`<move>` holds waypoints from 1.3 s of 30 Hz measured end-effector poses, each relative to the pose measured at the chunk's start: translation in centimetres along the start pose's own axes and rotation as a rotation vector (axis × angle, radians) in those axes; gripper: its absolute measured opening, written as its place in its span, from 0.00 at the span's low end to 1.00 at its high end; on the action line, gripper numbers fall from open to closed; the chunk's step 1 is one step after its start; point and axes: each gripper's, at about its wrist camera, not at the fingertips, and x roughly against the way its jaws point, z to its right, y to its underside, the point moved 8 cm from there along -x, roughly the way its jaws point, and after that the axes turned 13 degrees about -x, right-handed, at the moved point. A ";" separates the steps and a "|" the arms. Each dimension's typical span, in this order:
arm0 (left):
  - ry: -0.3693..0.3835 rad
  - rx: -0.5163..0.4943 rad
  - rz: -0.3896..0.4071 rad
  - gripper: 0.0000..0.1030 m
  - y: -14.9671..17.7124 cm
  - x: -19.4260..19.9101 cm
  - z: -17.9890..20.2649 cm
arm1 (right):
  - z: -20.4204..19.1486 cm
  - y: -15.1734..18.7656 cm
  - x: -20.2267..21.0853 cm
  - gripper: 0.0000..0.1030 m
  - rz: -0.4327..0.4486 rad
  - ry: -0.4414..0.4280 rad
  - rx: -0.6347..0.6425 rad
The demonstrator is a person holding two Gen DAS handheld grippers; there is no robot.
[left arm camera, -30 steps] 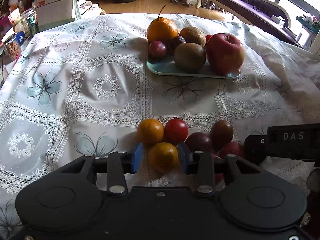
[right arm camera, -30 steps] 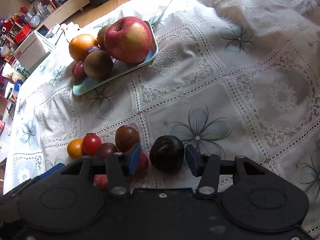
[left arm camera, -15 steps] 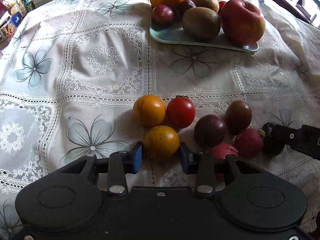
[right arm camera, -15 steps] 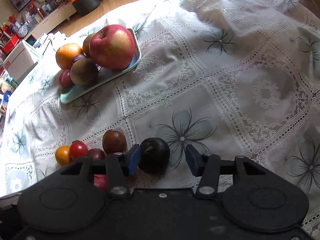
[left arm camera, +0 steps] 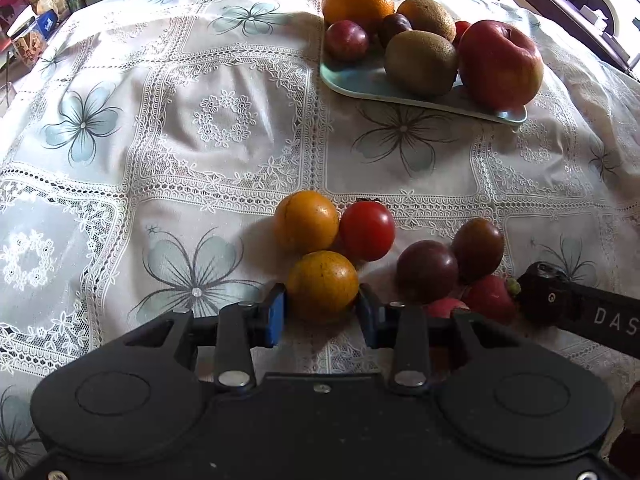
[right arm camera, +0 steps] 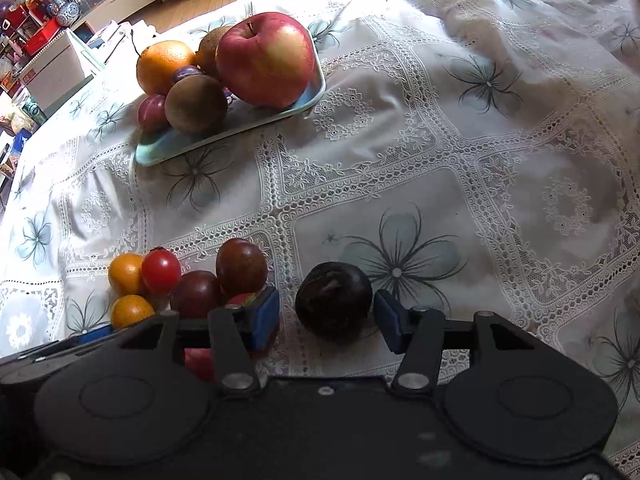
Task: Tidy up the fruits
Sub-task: 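Grasp a tangerine with the left gripper while the right gripper grasps a dark plum, then drop the tangerine into the basket with the left gripper while the right drops the plum in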
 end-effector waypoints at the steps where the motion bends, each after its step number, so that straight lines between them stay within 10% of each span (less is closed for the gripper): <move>1: 0.000 0.004 0.002 0.45 0.0 0.1 -0.1 | 0.0 0.0 0.0 0.54 -0.002 0.006 0.000; 17: -0.077 0.014 0.123 0.44 0.4 2.9 -0.2 | 0.6 0.1 2.4 0.41 0.079 -0.084 -0.035; 27: -0.078 0.091 0.172 0.44 1.7 9.3 -0.2 | -0.1 1.4 13.3 0.41 0.235 -0.215 0.004; 39: -0.032 -0.030 0.286 0.44 10.2 18.9 2.6 | 3.6 11.4 21.6 0.42 0.074 -0.306 0.168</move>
